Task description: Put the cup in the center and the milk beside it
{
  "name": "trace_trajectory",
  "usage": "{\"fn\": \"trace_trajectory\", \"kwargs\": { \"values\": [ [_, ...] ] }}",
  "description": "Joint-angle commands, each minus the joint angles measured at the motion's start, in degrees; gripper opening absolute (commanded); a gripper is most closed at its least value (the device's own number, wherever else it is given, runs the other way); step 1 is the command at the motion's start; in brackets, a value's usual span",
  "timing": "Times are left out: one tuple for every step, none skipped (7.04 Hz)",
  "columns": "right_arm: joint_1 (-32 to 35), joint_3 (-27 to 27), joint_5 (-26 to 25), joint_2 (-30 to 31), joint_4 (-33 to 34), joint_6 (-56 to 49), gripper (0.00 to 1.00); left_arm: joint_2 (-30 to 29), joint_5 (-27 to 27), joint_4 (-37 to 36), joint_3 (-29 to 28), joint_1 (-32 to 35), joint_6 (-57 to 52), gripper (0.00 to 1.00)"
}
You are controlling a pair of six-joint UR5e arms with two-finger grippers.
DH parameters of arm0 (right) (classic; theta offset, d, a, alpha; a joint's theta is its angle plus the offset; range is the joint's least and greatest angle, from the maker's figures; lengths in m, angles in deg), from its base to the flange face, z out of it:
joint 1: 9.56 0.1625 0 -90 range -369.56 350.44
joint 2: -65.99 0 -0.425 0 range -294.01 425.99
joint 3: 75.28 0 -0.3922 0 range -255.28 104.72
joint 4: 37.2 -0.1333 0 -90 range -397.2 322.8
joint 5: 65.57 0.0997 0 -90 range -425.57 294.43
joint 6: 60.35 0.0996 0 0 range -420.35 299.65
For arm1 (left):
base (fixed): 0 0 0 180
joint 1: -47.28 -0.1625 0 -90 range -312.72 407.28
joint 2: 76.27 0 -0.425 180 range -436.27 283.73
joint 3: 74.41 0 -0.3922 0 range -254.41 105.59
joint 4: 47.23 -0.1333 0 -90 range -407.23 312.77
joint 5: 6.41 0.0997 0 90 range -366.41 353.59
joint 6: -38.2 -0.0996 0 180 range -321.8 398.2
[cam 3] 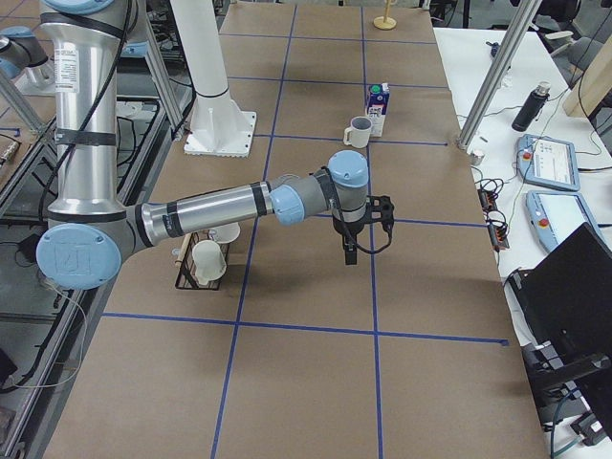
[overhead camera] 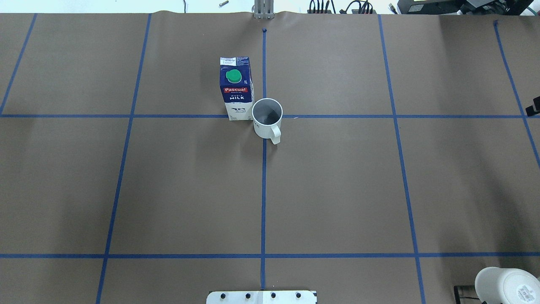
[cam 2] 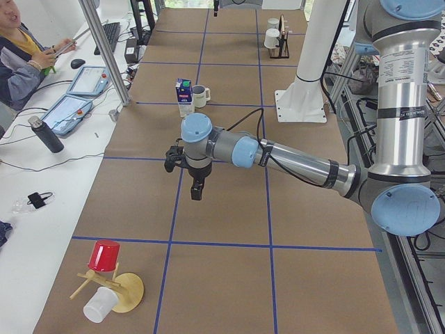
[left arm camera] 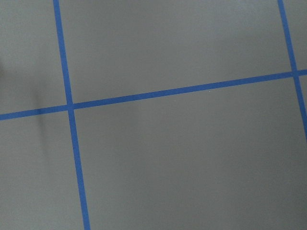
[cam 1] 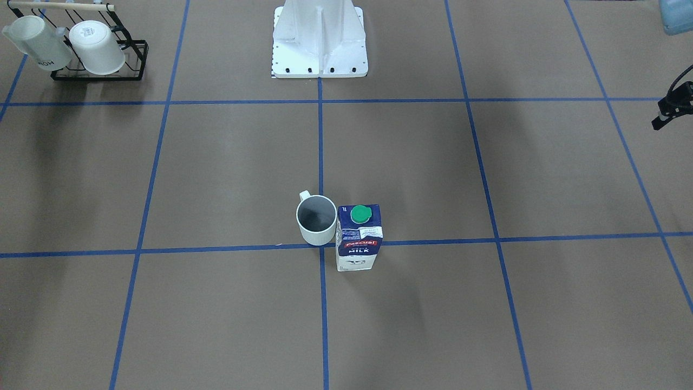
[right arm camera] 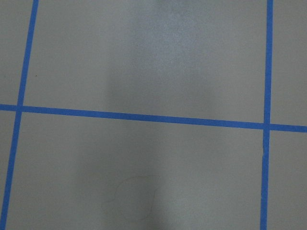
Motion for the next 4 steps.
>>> {"fn": "trace_trajectory", "kwargs": {
  "values": [
    [0.1, 0.0, 0.1, 0.2, -0.3, -0.1, 1.0, 0.4, 0.0, 0.2, -1.0, 0.1, -0.3, 0.98],
    [0.1, 0.0, 0.1, 0.2, -0.3, -0.1, 1.0, 0.4, -0.1, 0.2, -1.0, 0.1, 0.3, 0.98],
    [0.2, 0.0, 0.1, 0.2, -0.4, -0.1, 1.0, 0.4, -0.1, 0.2, -1.3, 0.1, 0.3, 0.98],
    [0.2, -0.1, 0.1, 0.2, -0.3, -0.3, 1.0, 0.3, -0.1, 0.2, -1.3, 0.0, 0.3, 0.98]
  ]
}}
